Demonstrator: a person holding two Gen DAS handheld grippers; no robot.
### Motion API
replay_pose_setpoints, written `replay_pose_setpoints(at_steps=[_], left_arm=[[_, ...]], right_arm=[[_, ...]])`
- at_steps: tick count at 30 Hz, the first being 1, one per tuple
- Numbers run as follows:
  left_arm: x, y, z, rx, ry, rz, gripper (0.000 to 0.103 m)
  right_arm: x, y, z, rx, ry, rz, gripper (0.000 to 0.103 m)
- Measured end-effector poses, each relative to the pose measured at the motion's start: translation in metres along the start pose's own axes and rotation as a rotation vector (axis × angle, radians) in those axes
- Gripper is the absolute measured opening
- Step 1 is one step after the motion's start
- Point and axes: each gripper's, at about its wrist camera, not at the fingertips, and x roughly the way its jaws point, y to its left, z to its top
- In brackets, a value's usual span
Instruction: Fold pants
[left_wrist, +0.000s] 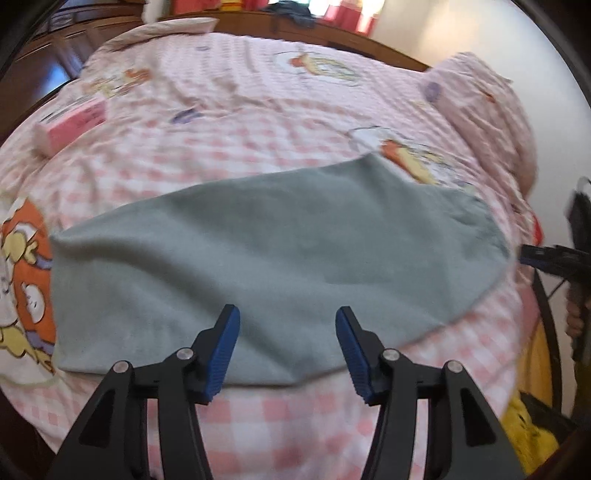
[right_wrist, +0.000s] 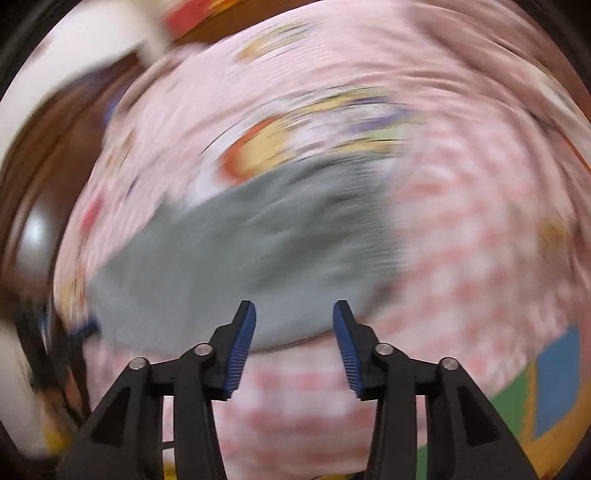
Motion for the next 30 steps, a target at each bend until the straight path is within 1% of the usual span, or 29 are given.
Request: replay_pose_setpoints(at_steps=[1,3,4,7,8,9,10,11,13,14,16,19,21,23,27,30], left_arm=[[0.005,0.003,0.0,-0.016,0.01,0.02,0.057],[0.012,0.01,-0.003,-0.039,0.032,0.044,0.057],[0.016,0.013,-0.006,-0.05,0.045,0.052,0.057],[0.023,0.019,-0.013,-0.068,0.061,0.059,0.058],[0.024,0.019,-0.016,-0.069,0.058,0.061,0.058],[0.024,0.019,-0.017,-0.067,0.056,0.065,0.059],[0.025,0.018,-0.019,-0.061,0.054,0.07,0.06],[0.026,0.016,-0.019,-0.052,0.054,0.077,0.061],[0.027,0.011,-0.02,-0.03,0.058,0.098,0.062],[0.028,0.009,-0.021,-0.018,0.058,0.106,0.063],[0.03,0.007,-0.022,-0.006,0.058,0.108,0.068],[0.031,0.005,-0.023,0.007,0.059,0.112,0.069],[0.027,0.007,-0.023,-0.004,0.055,0.107,0.069],[0.016,0.013,-0.022,-0.037,0.033,0.097,0.069],[-0.014,0.043,-0.021,-0.115,-0.054,0.149,0.069],[-0.023,0.07,-0.022,-0.199,-0.066,0.184,0.069]], right_arm=[[-0.001,-0.022,0.0,0.086,-0.031,0.005,0.048],[0.008,-0.042,0.003,0.189,-0.031,0.01,0.049],[0.016,-0.048,0.003,0.223,-0.018,0.019,0.049],[0.048,-0.061,0.0,0.303,0.037,0.102,0.049],[0.053,-0.059,0.0,0.315,0.036,0.126,0.048],[0.055,-0.058,0.0,0.318,0.017,0.137,0.044],[0.053,-0.056,0.001,0.304,-0.018,0.133,0.035],[0.049,-0.055,0.003,0.293,-0.05,0.109,0.02],[0.04,-0.057,0.001,0.313,-0.103,0.114,0.018],[0.04,-0.054,-0.001,0.316,-0.113,0.105,0.017],[0.046,-0.053,-0.001,0.283,-0.11,0.06,0.017],[0.056,-0.056,-0.004,0.249,-0.061,0.023,0.02],[0.051,-0.058,-0.004,0.254,-0.059,0.006,0.032],[0.039,-0.059,-0.004,0.247,-0.056,-0.015,0.033],[0.013,-0.043,-0.002,0.181,-0.094,-0.074,0.034],[-0.01,-0.028,0.0,0.129,-0.145,-0.11,0.034]])
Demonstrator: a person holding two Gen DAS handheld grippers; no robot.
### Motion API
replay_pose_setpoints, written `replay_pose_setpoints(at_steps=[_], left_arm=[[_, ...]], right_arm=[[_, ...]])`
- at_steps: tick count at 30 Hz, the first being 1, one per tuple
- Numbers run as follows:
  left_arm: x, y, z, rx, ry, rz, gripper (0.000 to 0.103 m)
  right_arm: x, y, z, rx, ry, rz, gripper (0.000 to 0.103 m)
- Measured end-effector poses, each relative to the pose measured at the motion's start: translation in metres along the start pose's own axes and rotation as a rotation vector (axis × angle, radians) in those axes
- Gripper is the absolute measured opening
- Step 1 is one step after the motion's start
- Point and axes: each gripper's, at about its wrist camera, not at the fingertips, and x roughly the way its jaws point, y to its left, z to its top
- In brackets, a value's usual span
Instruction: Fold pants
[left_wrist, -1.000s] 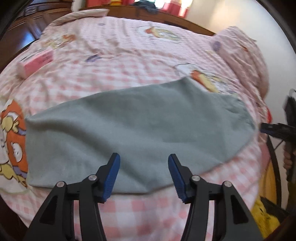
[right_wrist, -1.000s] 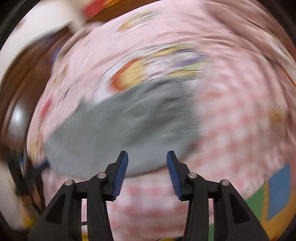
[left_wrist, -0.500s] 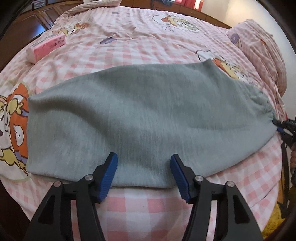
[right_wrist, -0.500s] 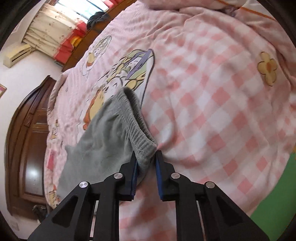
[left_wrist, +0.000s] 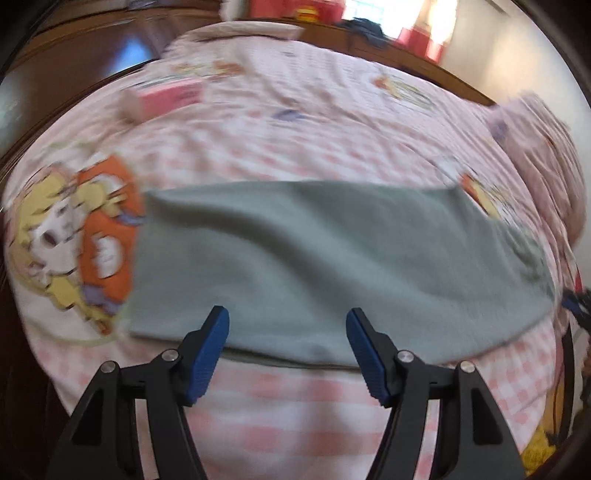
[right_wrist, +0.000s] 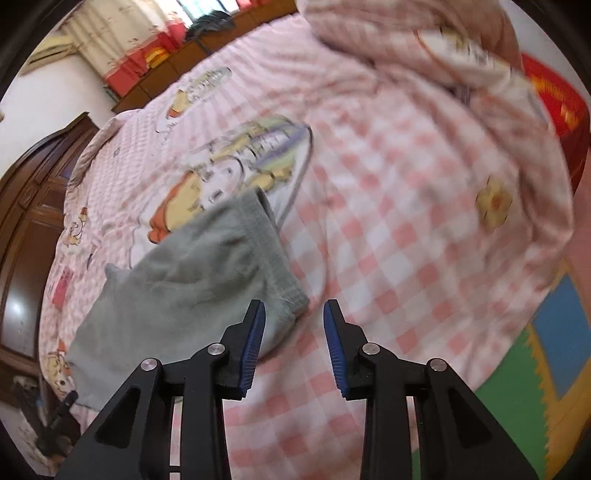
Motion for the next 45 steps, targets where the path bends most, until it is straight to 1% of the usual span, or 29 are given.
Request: replay_pose_setpoints(at_steps=[1,3,5,7,9,12,13,14,15,16,18,20,24,26,27,28,29,30,33,36,38,39,41,42,43,45], left_arm=[[0.0,0.012,0.001,-0.042,0.002,0.015,0.069],[0.002,0.033,0.002,-0.119,0.005,0.013,0.069],[0.006,0.057,-0.002,-0.22,0.019,0.01,0.069],[0.01,0.074,-0.007,-0.286,0.026,0.016,0.069],[0.014,0.086,-0.011,-0.316,0.028,0.028,0.069],[0.023,0.099,-0.014,-0.344,0.039,0.068,0.069],[0.026,0.103,-0.015,-0.345,0.038,0.092,0.064],[0.029,0.106,-0.016,-0.334,0.045,0.142,0.058],[0.032,0.109,-0.017,-0.325,0.054,0.168,0.043],[0.033,0.112,-0.018,-0.331,0.059,0.155,0.034],[0.028,0.118,-0.02,-0.393,0.053,0.082,0.027],[0.018,0.118,-0.021,-0.416,0.026,0.027,0.027],[0.006,0.106,-0.019,-0.39,-0.003,-0.039,0.027],[0.008,0.099,-0.018,-0.364,0.006,-0.018,0.03],[0.011,0.098,-0.017,-0.356,0.011,0.02,0.033],[0.012,0.098,-0.017,-0.355,0.011,0.047,0.038],[0.013,0.098,-0.018,-0.359,0.009,0.069,0.039],[0.014,0.099,-0.019,-0.368,0.007,0.074,0.042],[0.017,0.107,-0.024,-0.411,0.004,0.07,0.047],[0.021,0.116,-0.025,-0.442,0.0,0.081,0.048],[0.025,0.12,-0.025,-0.471,-0.002,0.054,0.047],[0.026,0.122,-0.025,-0.484,-0.009,0.026,0.046],[0.027,0.121,-0.025,-0.481,-0.018,-0.01,0.03],[0.027,0.119,-0.024,-0.472,-0.021,-0.01,0.016],[0.027,0.118,-0.023,-0.464,-0.025,-0.007,0.008],[0.021,0.117,-0.023,-0.459,-0.051,-0.012,0.003]], right_arm=[[-0.007,0.006,0.001,-0.008,-0.014,0.006,0.034],[-0.013,0.015,0.001,-0.026,-0.018,0.032,0.038],[-0.012,0.028,0.0,-0.051,0.0,0.072,0.038],[-0.003,0.04,-0.005,-0.084,0.029,0.102,0.038],[0.01,0.048,-0.01,-0.109,0.057,0.098,0.038],[0.035,0.056,-0.017,-0.118,0.115,0.095,0.038],[0.041,0.055,-0.019,-0.112,0.131,0.103,0.038],[0.049,0.054,-0.021,-0.1,0.149,0.103,0.038],[0.056,0.052,-0.022,-0.089,0.16,0.097,0.038],[0.06,0.05,-0.023,-0.079,0.164,0.099,0.038],[0.062,0.048,-0.023,-0.07,0.162,0.106,0.038],[0.061,0.048,-0.023,-0.075,0.164,0.108,0.038],[0.061,0.049,-0.024,-0.085,0.164,0.098,0.038],[0.061,0.05,-0.025,-0.091,0.16,0.092,0.038],[0.061,0.051,-0.024,-0.094,0.159,0.088,0.038],[0.061,0.052,-0.025,-0.098,0.157,0.084,0.038],[0.061,0.052,-0.025,-0.101,0.157,0.082,0.038],[0.061,0.053,-0.025,-0.104,0.156,0.081,0.038],[0.061,0.053,-0.025,-0.103,0.157,0.083,0.038],[0.062,0.052,-0.025,-0.096,0.155,0.087,0.038],[0.062,0.052,-0.025,-0.098,0.155,0.085,0.038],[0.062,0.053,-0.026,-0.1,0.155,0.084,0.038],[0.063,0.052,-0.026,-0.101,0.156,0.083,0.038],[0.064,0.052,-0.025,-0.1,0.157,0.084,0.038],[0.064,0.052,-0.025,-0.099,0.157,0.084,0.038],[0.066,0.051,-0.023,-0.098,0.159,0.085,0.038]])
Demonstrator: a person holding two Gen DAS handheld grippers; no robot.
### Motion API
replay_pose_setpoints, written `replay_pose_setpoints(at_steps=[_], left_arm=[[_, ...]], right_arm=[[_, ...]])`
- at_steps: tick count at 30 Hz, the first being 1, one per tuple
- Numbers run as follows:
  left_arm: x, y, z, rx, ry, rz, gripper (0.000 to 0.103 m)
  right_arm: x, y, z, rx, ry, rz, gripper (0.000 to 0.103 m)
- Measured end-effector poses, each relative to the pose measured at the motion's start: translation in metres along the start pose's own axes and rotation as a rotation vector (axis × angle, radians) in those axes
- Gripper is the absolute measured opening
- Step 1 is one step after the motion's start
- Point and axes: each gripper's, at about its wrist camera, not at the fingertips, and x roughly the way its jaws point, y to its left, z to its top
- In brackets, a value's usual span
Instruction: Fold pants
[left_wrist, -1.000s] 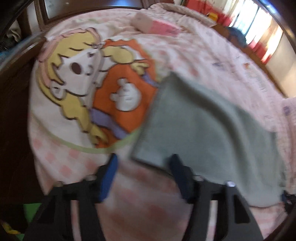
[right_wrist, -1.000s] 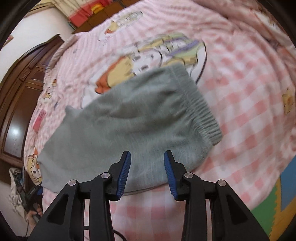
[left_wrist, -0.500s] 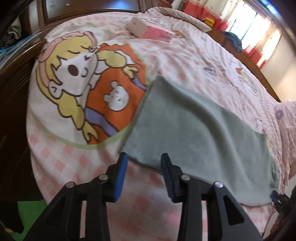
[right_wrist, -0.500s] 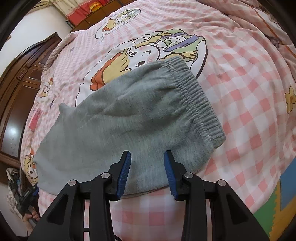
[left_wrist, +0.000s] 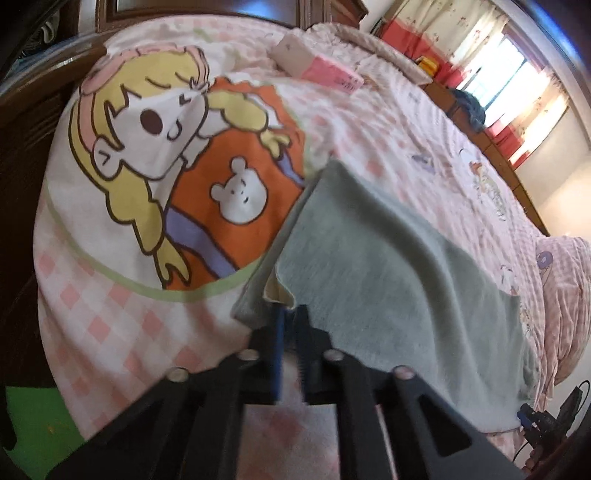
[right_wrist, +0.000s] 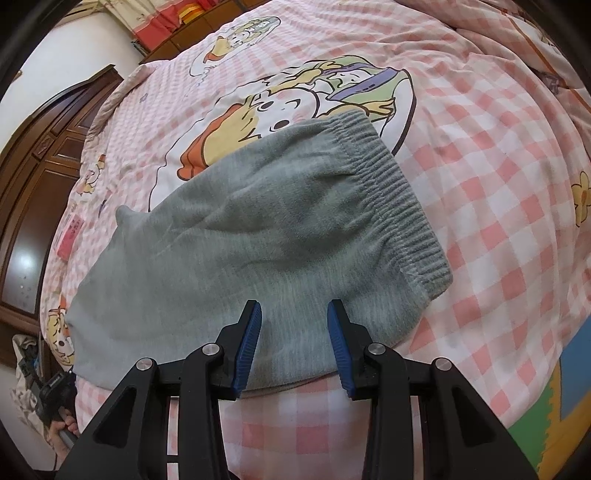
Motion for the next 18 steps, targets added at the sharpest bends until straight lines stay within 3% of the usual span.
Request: replay_pose_setpoints(at_steps=[4,7,11,14,16,18], left_arm=[[-0.014,0.009,0.004,-0.016,-0.043,0.039,0.002],[-0.008,0.018,0.005,-0.043,0.003,0.025,0.002],[-0.002,0.013,0.003,-0.02,0.016,0.084,0.006],[0.0,0.023,-0.001,-0.124,0.073,-0.007,0.021],[-0.004,0.026,-0.005,-0.181,0.085,-0.079,0.038],[-0.008,0.022,-0.009,-0.203,0.098,-0.143,0.041]], right_arm=[[0.001,0.0,0.0,-0.003,-0.001,0.0,0.038],[0.0,0.0,-0.001,0.005,-0.004,0.002,0.038],[0.0,0.0,0.001,-0.003,-0.005,0.004,0.038],[0.0,0.0,0.001,-0.004,-0.004,0.007,0.038],[0.0,-0.001,0.002,-0.001,-0.006,0.011,0.038],[0.001,-0.002,0.002,-0.002,-0.008,0.014,0.038]])
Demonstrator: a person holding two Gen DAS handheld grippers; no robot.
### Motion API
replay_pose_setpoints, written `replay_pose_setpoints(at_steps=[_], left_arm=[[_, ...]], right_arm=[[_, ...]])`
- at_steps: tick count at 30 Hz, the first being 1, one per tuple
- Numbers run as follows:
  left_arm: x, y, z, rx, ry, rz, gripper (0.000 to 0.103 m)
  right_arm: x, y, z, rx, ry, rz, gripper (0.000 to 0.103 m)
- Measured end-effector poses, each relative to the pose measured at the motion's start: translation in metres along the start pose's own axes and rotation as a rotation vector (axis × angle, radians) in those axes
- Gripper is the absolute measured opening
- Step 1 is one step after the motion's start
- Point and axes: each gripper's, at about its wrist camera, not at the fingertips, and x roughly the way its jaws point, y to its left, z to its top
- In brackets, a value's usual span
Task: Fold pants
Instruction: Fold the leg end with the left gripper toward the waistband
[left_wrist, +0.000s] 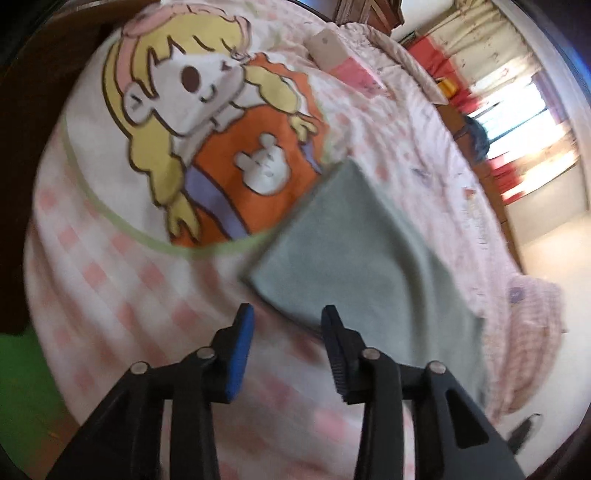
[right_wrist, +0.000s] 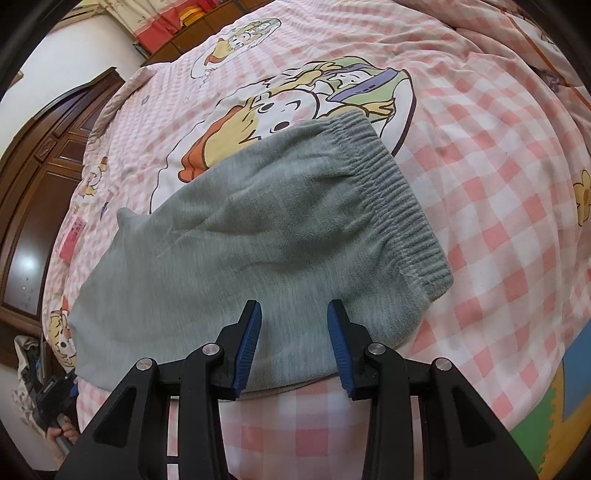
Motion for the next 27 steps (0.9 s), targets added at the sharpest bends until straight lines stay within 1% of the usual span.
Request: replay_pose_setpoints(at_steps=[2,4,5,7,10,13,17,18,19,20,21,22,25,27], left_arm=[[0.001,-0.005,-0.006,-0.012,0.028,-0.047,0.045],[0.007,-0.009,-0.01,-0.026,0.056,-0.089,0.054],[0.01,-0.011,-0.012,-0.034,0.06,-0.096,0.057],[0.014,-0.015,-0.014,-0.04,0.05,-0.086,0.061],[0.02,-0.019,-0.011,-0.043,0.011,-0.085,0.064],[0.031,-0.02,-0.003,-0.072,-0.012,-0.089,0.065],[0.039,-0.02,0.001,-0.082,-0.029,-0.09,0.065],[0.039,-0.019,0.001,-0.086,-0.033,-0.092,0.062],[0.038,-0.019,0.002,-0.09,-0.04,-0.09,0.046],[0.038,-0.018,0.003,-0.093,-0.044,-0.092,0.035],[0.037,-0.017,0.003,-0.095,-0.042,-0.104,0.019],[0.034,-0.017,0.004,-0.1,-0.044,-0.125,0.014],[0.019,-0.021,0.004,-0.079,-0.087,-0.153,0.01],[0.007,-0.03,0.005,-0.05,-0.116,-0.178,0.009]], right_arm=[[0.0,0.0,0.0,-0.002,0.0,0.0,0.038],[0.0,0.0,0.0,-0.002,-0.001,0.0,0.038],[0.0,0.0,-0.001,-0.001,-0.001,0.0,0.038],[0.0,0.0,0.0,-0.002,-0.001,-0.001,0.038],[0.0,0.0,-0.001,-0.004,-0.001,-0.003,0.038],[0.0,-0.001,0.001,-0.008,-0.002,-0.005,0.038],[0.001,0.0,0.0,-0.008,-0.002,-0.003,0.038],[0.001,0.0,0.0,-0.008,-0.003,-0.003,0.038],[0.001,-0.001,0.001,-0.009,-0.003,-0.003,0.038],[0.001,-0.001,0.001,-0.01,-0.002,-0.003,0.038],[0.001,-0.001,0.002,-0.01,-0.002,-0.004,0.038],[0.001,-0.001,0.002,-0.012,-0.002,-0.004,0.038],[0.001,0.0,0.004,-0.015,0.0,-0.009,0.038],[-0.001,0.001,0.005,-0.015,0.0,-0.011,0.038]])
